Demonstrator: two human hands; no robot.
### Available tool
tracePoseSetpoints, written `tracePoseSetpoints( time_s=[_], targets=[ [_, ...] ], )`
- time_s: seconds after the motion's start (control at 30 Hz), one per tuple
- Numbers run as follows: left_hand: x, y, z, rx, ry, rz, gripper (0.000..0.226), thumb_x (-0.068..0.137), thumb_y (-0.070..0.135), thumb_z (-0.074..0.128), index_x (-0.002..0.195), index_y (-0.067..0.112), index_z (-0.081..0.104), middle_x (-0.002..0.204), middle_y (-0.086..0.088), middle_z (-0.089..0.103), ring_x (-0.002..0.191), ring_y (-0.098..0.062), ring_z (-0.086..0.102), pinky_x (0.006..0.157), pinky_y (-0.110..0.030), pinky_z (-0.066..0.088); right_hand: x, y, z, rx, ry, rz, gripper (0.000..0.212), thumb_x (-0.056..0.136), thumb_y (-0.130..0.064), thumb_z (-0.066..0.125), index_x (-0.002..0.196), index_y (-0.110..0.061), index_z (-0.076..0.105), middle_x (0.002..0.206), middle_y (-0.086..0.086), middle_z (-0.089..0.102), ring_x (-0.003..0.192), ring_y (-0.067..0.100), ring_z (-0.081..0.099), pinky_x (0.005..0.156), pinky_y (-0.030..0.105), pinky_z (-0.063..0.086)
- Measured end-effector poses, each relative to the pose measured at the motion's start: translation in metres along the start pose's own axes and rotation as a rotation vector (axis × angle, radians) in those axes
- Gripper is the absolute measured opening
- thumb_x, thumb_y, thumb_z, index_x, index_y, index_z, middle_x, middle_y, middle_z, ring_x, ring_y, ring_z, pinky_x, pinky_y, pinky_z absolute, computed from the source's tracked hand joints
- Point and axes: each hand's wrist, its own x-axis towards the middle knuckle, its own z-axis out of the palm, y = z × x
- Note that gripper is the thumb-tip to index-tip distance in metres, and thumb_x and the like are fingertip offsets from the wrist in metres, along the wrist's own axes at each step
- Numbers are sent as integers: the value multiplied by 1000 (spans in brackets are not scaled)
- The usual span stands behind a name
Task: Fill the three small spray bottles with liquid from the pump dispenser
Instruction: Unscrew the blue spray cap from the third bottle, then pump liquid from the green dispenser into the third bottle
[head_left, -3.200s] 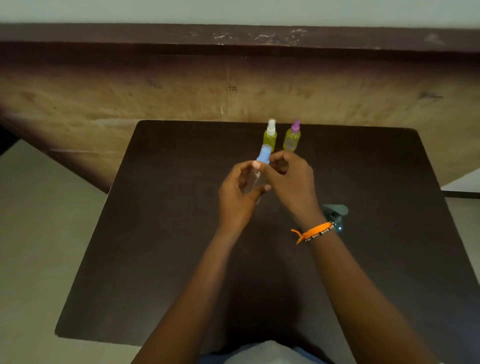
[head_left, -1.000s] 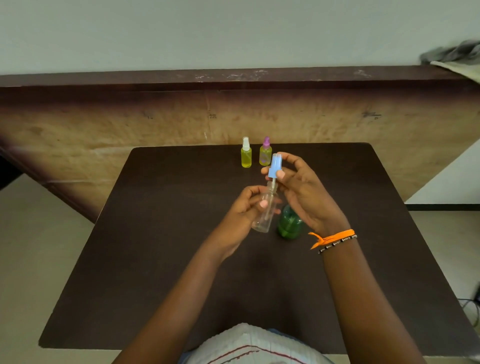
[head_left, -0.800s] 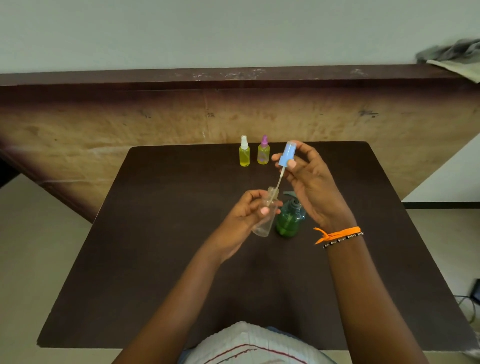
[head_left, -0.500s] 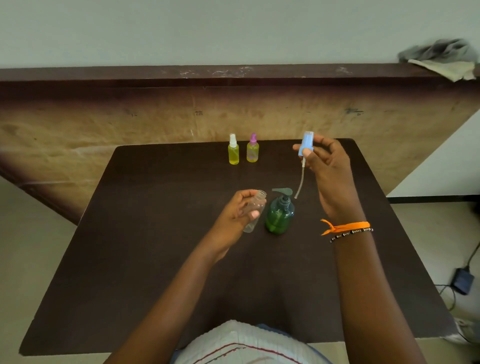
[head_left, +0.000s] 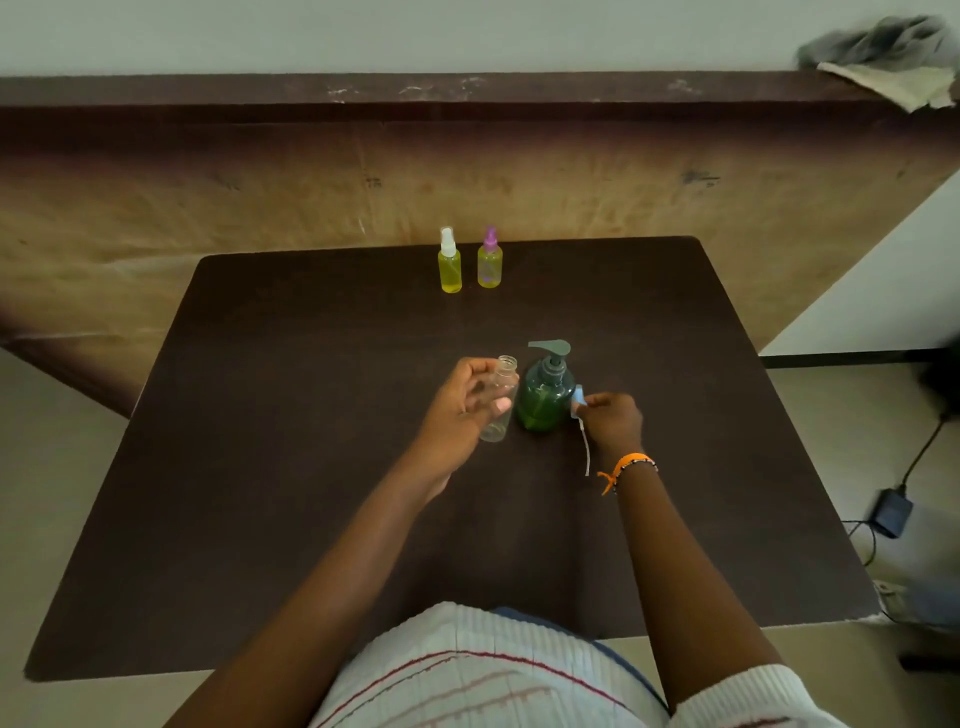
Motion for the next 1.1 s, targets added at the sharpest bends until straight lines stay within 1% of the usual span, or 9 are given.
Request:
tracePoseSetpoints(
  time_s=[0.1,0.23,0.37,0.53,0.7,0.8,0.9,1.0,1.1],
  targets=[
    [1,-2,0,23,3,-4,33,89,1,54,115,20,46,127,-1,57,115,-7,55,82,-17,45,-1,6,8,-81,9,-15,16,85,-17,69,88,-3,75,96,19,72,96,33,65,83,36,51],
    [2,-3,0,28,16,-13,34,89,2,54,117,19,45,129,-1,55,118,-8,53,83,-17,45,-3,5,9,-116,6,-39,25,88,-20,67,85,4,74,94,23,71,94,36,65,87,44,53],
    [4,-4,2,23,22,-12,34,89,1,54,118,17,45,129,-1,56,118,-8,52,82,-16,45,-1,5,6,-93,-9,-28,24,91,-19,66,88,4,74,99,22,70,99,33,63,88,39,50],
    [7,-7,2,17,18,-16,34,89,2,54,117,18,46,128,-1,56,118,-8,52,83,-17,45,2,4,-2,-53,-47,-3,26,93,-20,64,94,4,73,92,13,63,88,21,56,81,29,44],
    [9,-9,0,12,32,-20,35,89,1,54,119,16,45,127,0,57,114,-5,54,81,-15,47,1,-12,-13,-25,-5,-59,37,97,-26,55,91,8,69,87,17,63,87,28,58,80,35,46],
    [12,-11,1,23,50,-33,34,88,0,55,115,18,46,124,0,57,109,-5,55,75,-13,47,1,-39,-19,83,-1,-145,33,99,-28,51,92,0,68,88,10,63,84,21,56,78,31,43],
    [16,-12,3,57,77,-37,33,87,-1,56,107,23,49,112,6,58,102,-6,57,70,-13,45,2,-70,-15,200,-74,-205,28,101,-27,48,96,-8,68,88,5,65,87,18,60,84,33,48],
    [20,-11,6,65,86,-39,32,86,-2,56,105,24,49,103,16,55,100,-6,56,68,-15,45,5,-93,-13,249,-155,-222,32,102,-25,44,103,-3,68,79,-1,61,72,8,55,66,18,44],
    [21,-9,5,72,89,-36,32,86,-2,56,103,25,49,102,16,54,97,-2,55,69,-15,45,14,-89,-20,205,-145,-206,32,102,-19,43,111,-1,67,88,2,62,69,3,51,59,14,37]
  ],
)
